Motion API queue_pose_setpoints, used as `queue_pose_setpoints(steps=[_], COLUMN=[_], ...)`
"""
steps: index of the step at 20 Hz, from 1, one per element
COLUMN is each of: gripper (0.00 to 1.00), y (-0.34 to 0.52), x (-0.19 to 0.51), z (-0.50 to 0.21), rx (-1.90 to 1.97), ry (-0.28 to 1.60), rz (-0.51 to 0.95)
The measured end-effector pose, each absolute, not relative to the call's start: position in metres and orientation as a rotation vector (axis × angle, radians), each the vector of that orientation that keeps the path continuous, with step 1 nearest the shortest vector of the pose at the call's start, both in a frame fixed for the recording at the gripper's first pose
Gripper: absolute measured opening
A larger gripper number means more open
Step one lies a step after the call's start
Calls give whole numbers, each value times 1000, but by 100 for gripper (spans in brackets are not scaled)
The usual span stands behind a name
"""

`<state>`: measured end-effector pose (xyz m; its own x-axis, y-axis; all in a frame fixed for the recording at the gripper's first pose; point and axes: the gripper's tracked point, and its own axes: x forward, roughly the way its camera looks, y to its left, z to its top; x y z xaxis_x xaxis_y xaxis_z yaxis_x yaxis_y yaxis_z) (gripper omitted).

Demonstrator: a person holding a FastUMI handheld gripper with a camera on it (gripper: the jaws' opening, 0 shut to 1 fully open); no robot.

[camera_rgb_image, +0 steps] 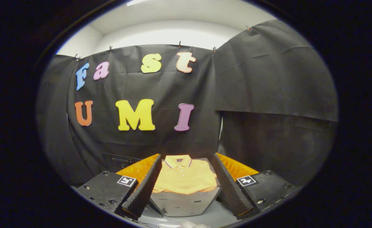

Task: Put the clothes into the washing machine and then close the washing machine lid.

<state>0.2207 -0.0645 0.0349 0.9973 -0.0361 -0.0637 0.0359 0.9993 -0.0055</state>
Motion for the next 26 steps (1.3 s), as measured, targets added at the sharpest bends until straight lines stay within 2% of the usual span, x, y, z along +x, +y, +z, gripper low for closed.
queue_pose_setpoints(steps=[8, 15, 20, 26], gripper=[100, 100, 100, 100], y=[-63, -64, -62, -56], x=[373, 475, 522, 538], z=[-4, -78, -136, -194], rx=[-6, 25, 15, 22], ry=[204, 390, 546, 714], rz=[60, 76, 87, 92])
